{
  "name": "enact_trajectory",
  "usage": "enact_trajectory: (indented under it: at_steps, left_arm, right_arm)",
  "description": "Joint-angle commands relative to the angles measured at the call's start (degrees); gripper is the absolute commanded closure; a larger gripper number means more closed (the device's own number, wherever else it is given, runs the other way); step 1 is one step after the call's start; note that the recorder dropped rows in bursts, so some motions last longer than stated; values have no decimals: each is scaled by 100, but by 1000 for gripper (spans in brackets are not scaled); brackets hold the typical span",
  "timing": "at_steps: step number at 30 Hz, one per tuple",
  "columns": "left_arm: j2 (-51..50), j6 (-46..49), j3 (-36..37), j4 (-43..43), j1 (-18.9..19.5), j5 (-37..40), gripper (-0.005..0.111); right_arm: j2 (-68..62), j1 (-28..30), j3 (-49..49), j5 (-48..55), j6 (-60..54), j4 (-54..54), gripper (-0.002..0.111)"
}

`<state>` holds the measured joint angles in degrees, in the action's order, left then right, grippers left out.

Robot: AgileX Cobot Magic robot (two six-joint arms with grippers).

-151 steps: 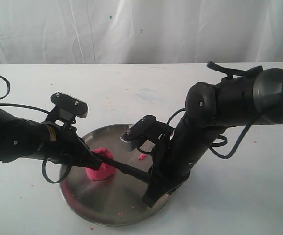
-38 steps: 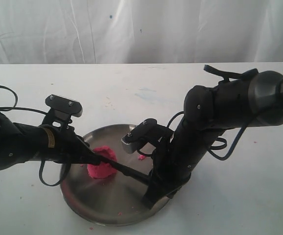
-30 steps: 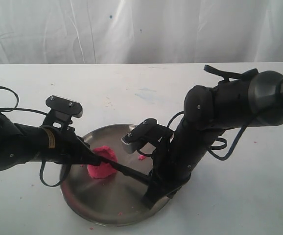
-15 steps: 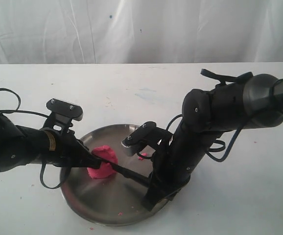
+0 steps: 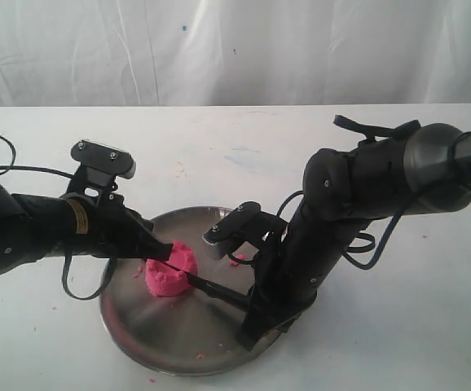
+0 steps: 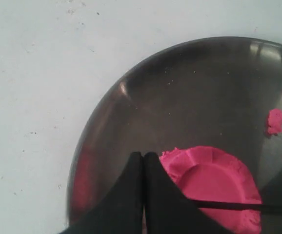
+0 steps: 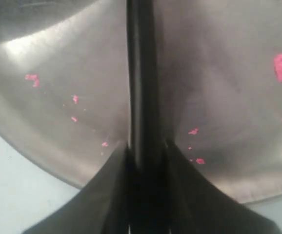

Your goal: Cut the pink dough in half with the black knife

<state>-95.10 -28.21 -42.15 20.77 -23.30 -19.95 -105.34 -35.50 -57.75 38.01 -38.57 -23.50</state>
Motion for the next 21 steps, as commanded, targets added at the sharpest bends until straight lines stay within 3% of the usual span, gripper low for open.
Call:
enact_trajectory:
  at_steps: [1,21]
  left_arm:
    - [-246,-20,7,24,-11,9,107]
    - [-831,-29,-65,24,149,20,107]
  right_arm:
    - [13,-3,-44,-53,17,-36,108]
    - [-16,-3,-44,-92,17,-36,108]
